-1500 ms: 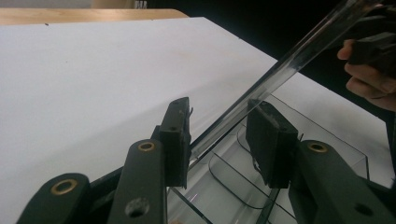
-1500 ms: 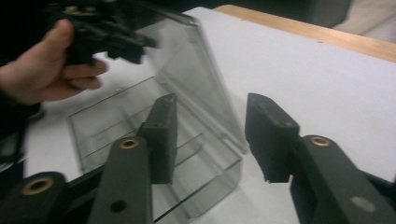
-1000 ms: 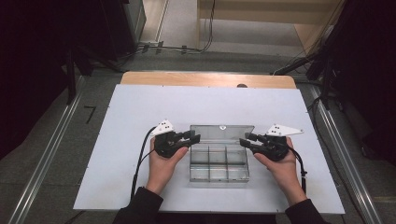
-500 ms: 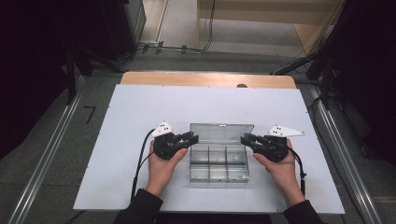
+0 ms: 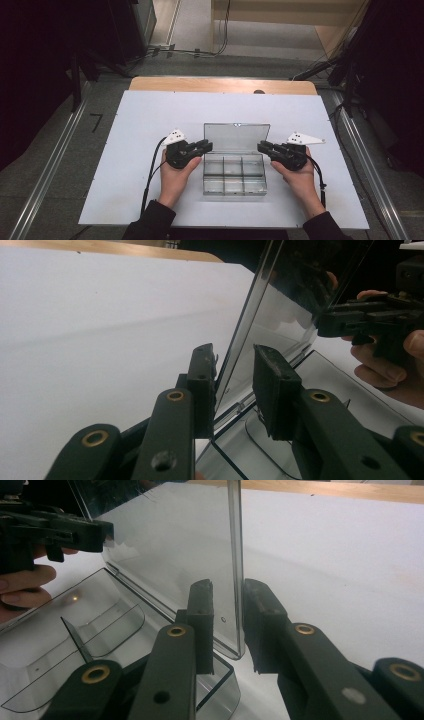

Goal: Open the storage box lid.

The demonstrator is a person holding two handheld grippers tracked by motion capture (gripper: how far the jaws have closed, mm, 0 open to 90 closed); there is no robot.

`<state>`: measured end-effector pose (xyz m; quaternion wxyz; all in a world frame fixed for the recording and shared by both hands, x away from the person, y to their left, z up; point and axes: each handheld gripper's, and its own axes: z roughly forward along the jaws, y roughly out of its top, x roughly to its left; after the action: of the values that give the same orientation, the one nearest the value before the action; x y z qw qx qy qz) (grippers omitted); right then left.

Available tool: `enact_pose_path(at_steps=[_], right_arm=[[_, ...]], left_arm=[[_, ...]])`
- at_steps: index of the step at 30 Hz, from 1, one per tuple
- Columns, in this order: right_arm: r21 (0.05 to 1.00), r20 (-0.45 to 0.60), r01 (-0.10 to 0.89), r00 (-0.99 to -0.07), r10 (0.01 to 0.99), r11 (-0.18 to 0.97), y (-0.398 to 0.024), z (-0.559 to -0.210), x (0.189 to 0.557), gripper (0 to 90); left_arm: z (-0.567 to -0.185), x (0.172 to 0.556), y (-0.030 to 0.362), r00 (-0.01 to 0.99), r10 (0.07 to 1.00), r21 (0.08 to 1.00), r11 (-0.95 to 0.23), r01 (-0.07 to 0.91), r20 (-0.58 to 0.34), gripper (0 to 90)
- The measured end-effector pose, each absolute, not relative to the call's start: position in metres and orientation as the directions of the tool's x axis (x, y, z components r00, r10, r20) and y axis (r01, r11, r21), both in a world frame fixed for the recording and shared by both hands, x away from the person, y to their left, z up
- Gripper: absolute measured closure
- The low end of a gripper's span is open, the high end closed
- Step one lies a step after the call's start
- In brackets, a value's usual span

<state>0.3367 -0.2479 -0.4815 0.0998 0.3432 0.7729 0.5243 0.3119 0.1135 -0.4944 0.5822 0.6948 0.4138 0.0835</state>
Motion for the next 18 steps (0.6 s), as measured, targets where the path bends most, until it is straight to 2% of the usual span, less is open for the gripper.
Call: enact_pose_path(at_steps=[8, 18], right_arm=[[0.875, 0.211, 0.437, -0.732, 0.648, 0.209, -0.2454, -0.482, 0.3357, 75.0], [0.849, 0.302, 0.502, -0.713, 0.633, 0.162, -0.2439, -0.4857, 0.3351, 76.6]], left_arm=[[-0.4954, 0.3129, 0.1144, 0.633, 0.672, 0.867, 0.027, 0.497, -0.383, 72.8], [-0.4957, 0.3143, 0.1188, 0.614, 0.672, 0.845, 0.033, 0.534, -0.414, 74.1]])
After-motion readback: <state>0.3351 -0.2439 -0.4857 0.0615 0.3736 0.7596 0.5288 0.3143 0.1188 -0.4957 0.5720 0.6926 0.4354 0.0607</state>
